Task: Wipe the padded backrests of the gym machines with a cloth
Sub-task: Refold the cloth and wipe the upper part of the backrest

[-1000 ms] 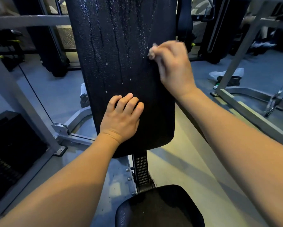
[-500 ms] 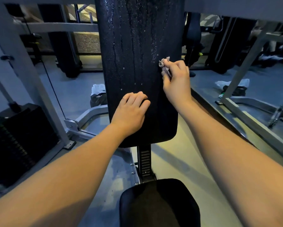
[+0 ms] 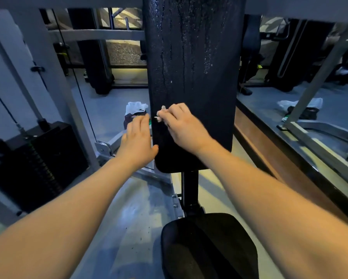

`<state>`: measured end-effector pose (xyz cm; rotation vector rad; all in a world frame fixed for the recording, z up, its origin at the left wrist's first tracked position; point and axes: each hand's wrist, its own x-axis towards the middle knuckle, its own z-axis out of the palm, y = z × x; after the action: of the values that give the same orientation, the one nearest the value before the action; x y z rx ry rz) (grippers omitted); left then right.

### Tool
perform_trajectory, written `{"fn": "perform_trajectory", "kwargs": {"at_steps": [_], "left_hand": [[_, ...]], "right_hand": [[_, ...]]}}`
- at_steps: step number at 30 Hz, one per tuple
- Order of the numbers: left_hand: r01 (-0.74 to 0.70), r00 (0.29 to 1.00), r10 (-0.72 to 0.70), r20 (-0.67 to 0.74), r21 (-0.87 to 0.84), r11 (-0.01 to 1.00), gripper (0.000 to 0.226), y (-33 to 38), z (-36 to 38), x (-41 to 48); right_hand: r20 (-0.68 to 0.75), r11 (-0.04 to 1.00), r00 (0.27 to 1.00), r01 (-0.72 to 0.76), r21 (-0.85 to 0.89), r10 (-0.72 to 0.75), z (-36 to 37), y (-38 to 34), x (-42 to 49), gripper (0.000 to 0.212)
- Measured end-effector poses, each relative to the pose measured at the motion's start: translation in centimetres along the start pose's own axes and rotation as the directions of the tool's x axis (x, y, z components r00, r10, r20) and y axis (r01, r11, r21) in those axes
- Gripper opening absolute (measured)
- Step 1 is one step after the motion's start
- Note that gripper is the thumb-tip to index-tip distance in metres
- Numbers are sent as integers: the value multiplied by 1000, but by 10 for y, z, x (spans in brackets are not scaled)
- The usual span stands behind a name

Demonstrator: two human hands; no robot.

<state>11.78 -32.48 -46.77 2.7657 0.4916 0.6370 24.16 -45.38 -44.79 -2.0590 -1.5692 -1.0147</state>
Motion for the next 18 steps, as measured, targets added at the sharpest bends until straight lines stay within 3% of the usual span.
{"fn": "perform_trajectory", "kwargs": {"at_steps": [2, 4, 6, 8, 10, 14, 16, 18], "left_hand": [[-17, 999, 19, 48, -48, 999, 94, -2, -1, 1], [-26, 998, 32, 60, -100, 995, 93, -2, -3, 3], [-16, 998, 25, 63, -138, 990, 92, 0, -4, 8], [2, 998, 7, 67, -141, 990, 92, 4, -3, 11], [27, 997, -19, 69, -108, 994, 96, 10, -1, 12], [63, 995, -56, 82, -82, 995, 97, 15, 0, 15], [73, 993, -64, 97, -95, 993, 91, 15, -4, 18], [92, 991, -80, 104, -115, 989, 77, 14, -8, 24]], "right_hand": [[-107, 990, 988, -123, -71, 115, -19, 28, 15, 29], [-261, 906, 876, -422, -10, 405, -39, 50, 29, 26], [-279, 853, 810, -516, 78, 515, -41, 45, 33, 22], [-204, 900, 877, -427, 89, 436, -26, 16, 22, 23], [-92, 967, 966, -233, 99, 242, -10, -8, 3, 25], [13, 998, 999, 53, -31, -53, -17, 15, 14, 25], [-67, 997, 998, -1, -79, -5, -31, 30, 37, 23], [-208, 978, 957, -208, -21, 200, -37, 33, 55, 21]]}}
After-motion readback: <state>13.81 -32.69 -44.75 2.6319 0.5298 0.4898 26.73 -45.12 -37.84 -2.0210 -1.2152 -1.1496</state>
